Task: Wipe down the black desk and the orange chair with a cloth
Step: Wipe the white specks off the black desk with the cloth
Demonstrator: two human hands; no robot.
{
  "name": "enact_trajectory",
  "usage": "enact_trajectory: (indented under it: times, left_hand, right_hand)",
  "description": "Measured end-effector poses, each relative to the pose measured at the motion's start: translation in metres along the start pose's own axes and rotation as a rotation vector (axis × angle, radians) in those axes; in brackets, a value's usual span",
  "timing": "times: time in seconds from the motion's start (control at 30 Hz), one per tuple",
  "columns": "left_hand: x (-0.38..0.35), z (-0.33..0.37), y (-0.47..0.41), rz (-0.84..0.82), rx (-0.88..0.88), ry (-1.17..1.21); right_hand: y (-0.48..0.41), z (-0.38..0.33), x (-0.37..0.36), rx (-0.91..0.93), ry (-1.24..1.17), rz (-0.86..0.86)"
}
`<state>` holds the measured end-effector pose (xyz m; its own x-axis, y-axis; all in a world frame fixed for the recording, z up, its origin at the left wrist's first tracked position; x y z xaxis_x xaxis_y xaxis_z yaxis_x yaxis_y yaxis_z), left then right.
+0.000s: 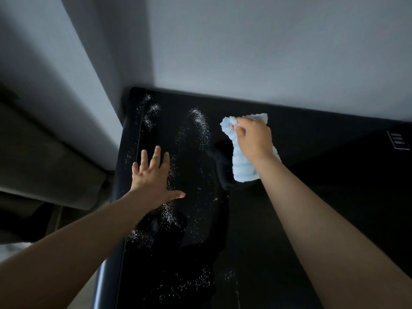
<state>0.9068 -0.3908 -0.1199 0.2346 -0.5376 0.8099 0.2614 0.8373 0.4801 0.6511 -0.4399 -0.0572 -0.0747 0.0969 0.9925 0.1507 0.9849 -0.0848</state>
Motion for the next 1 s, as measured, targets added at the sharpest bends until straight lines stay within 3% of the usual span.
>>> enact_trajectory:
  times: [0.5,1.0]
  left_hand:
    - [-0.02,-0.003,-0.021,0.023,0.05,0.03]
    - [-0.019,-0.002,-0.021,0.006,0.049,0.041]
  right_hand:
    - [-0.122,0.001,-0.044,0.022,0.071,-0.036]
    - [-0.136,-0.008,-0.076,0.032,0.141,-0.18]
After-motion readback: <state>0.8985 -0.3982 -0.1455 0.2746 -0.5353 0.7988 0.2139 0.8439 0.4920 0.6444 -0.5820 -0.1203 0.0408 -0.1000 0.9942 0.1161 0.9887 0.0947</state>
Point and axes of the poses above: each hand's wrist, its own y-axis away from the middle knuckle, its own x-axis out of the back of the hand, z = x × y, the point moved 1 cm from there along -y, towards the middle knuckle, and after that the axes turned 11 degrees about y, right-handed, at the moved point
